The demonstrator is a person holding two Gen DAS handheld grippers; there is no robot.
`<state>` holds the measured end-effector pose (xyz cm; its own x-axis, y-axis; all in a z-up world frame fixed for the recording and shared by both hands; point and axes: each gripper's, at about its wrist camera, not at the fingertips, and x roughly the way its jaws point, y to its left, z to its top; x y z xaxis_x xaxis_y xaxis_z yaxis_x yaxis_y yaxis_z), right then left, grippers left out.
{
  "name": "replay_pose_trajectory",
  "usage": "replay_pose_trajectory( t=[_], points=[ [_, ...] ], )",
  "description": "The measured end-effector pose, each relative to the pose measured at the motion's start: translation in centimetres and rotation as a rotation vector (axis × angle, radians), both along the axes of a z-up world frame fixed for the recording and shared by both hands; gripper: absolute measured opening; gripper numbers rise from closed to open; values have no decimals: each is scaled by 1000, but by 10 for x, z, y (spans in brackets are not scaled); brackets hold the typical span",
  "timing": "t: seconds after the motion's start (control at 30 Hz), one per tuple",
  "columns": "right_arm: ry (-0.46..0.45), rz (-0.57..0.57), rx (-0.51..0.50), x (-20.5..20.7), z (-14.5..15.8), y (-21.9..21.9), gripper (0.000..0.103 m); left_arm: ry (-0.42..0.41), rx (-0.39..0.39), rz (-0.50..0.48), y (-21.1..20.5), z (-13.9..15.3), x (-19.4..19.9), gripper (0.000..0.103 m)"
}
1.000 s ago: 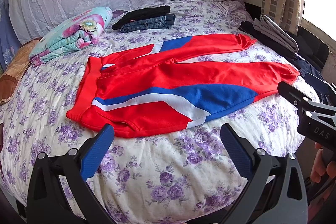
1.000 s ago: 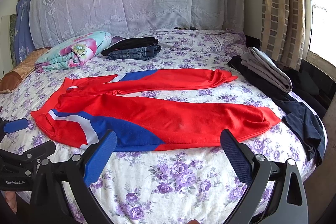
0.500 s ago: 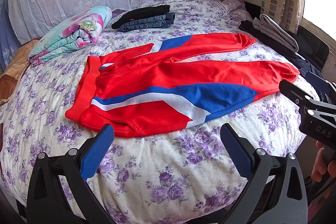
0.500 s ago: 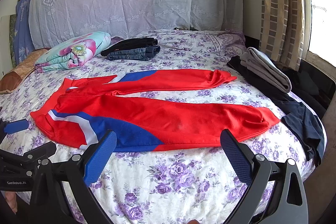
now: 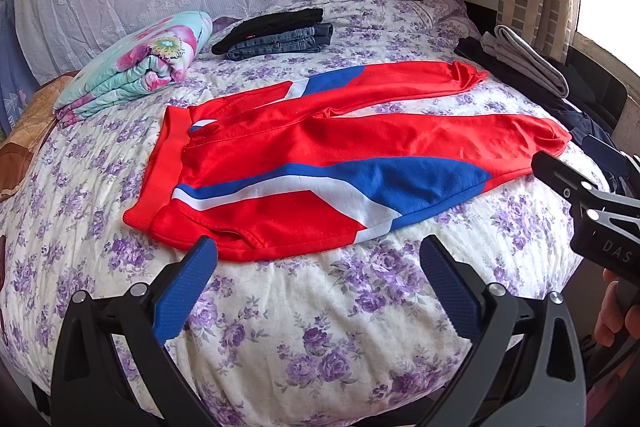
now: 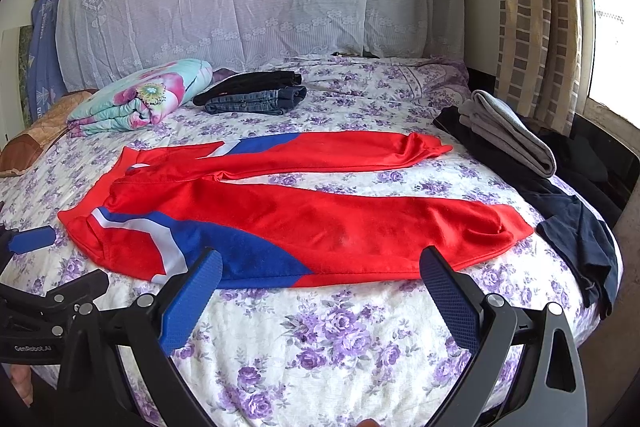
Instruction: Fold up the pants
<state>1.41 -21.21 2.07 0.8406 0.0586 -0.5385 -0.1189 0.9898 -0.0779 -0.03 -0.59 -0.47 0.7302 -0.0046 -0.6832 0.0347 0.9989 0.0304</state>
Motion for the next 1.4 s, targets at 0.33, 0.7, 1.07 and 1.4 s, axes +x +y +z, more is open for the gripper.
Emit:
replay_pose_trajectory(
  t=[0.33, 0.7, 1.07, 1.4],
  points=[
    [4, 0, -4, 1, -3, 1, 100, 4, 0, 0, -2, -3, 0, 99],
    [16, 0, -7, 5, -10, 5, 100, 34, -14, -29, 10, -16, 12, 99],
    [80, 426, -6, -4, -44, 117, 100, 86, -127, 206, 205, -9, 50, 99],
    [47, 692, -238, 3, -58, 268, 77, 207, -237, 13, 257, -9, 188, 74]
  ],
)
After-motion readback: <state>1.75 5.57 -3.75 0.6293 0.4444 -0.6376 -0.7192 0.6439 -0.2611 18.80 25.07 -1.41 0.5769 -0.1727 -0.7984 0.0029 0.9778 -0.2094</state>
